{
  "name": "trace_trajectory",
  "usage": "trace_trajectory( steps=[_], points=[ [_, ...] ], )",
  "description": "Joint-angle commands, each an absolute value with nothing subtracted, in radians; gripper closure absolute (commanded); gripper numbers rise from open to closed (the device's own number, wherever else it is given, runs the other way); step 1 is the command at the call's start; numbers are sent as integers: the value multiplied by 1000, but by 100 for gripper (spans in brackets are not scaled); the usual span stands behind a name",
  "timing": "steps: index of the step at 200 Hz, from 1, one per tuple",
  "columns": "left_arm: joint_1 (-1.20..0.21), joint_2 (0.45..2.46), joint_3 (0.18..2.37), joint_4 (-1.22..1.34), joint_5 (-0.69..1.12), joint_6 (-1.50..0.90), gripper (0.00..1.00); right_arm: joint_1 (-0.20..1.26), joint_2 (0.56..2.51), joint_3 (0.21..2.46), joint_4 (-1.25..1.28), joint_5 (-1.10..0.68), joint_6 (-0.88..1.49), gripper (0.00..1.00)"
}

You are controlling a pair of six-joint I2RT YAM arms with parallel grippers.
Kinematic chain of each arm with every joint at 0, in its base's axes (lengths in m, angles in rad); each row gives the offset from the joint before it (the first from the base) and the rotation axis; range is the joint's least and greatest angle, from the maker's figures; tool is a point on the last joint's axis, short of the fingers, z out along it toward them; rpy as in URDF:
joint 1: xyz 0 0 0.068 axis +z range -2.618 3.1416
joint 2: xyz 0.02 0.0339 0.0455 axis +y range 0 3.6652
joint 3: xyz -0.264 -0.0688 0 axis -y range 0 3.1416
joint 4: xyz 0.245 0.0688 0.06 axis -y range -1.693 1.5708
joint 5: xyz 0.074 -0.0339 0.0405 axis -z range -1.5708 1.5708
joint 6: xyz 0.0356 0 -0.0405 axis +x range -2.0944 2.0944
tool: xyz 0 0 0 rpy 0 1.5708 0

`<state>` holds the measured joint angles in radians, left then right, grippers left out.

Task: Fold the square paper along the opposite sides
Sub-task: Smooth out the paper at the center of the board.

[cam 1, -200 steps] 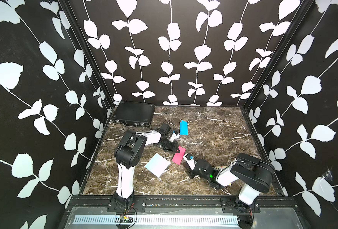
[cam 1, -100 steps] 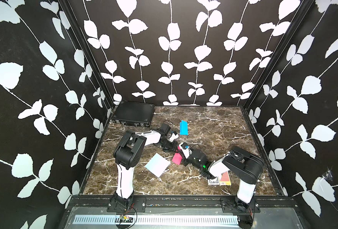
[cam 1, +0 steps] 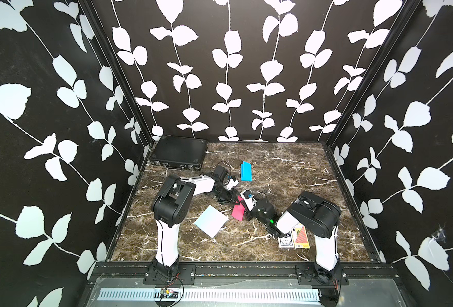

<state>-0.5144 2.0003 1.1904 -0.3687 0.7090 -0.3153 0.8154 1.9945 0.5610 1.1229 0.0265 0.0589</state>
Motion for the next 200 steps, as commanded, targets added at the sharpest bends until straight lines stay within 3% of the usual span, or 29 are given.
trace_trajectory(
  steps=[1, 200],
  points=[
    [-507, 1984, 1160, -390, 684, -324, 100, 810, 2004, 526, 1052, 90, 41, 95],
    [-497, 1979, 1135, -356, 689, -335, 100, 773, 1976, 459, 1062, 209, 59, 99]
  ],
)
